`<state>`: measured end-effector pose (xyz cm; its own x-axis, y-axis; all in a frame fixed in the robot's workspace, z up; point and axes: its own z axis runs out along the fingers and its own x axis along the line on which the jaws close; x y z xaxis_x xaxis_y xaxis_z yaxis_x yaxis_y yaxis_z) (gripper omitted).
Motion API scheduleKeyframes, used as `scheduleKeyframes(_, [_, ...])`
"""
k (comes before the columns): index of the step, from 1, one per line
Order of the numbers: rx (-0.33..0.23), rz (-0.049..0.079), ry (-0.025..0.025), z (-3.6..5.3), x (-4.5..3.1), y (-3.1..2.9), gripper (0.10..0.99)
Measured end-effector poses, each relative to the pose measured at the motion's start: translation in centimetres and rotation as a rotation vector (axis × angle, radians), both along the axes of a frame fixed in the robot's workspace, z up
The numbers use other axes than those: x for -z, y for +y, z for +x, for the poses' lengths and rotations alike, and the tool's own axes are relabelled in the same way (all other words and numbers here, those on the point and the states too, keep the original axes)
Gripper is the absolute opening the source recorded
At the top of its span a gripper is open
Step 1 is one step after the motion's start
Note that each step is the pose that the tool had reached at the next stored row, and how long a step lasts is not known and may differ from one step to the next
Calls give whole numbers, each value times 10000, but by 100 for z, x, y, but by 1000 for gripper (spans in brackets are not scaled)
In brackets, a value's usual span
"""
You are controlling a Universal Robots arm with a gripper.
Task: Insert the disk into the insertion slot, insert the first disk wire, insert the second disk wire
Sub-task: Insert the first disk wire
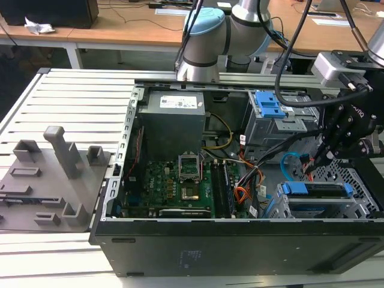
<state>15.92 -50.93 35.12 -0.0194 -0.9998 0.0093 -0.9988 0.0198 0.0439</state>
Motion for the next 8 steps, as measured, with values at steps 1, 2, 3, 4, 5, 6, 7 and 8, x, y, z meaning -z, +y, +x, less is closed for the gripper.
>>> scheduleKeyframes(1, [-1, -1, 0, 0, 0, -2, 169])
scheduleKeyframes(2, [-1, -1, 0, 1, 0, -10, 169])
scheduleKeyframes(3, [-3, -1, 0, 2, -1, -44, 169])
scheduleKeyframes(4, [-1, 0, 0, 1, 0, -67, 169])
scheduleKeyframes(5, [-2, 0, 1, 1, 0, -107, 169])
scheduleKeyframes(6, [-1, 0, 0, 1, 1, -147, 169])
scheduleKeyframes(7, [-2, -1, 0, 1, 1, -170, 169])
scheduleKeyframes(8, [-1, -1, 0, 1, 3, -195, 169])
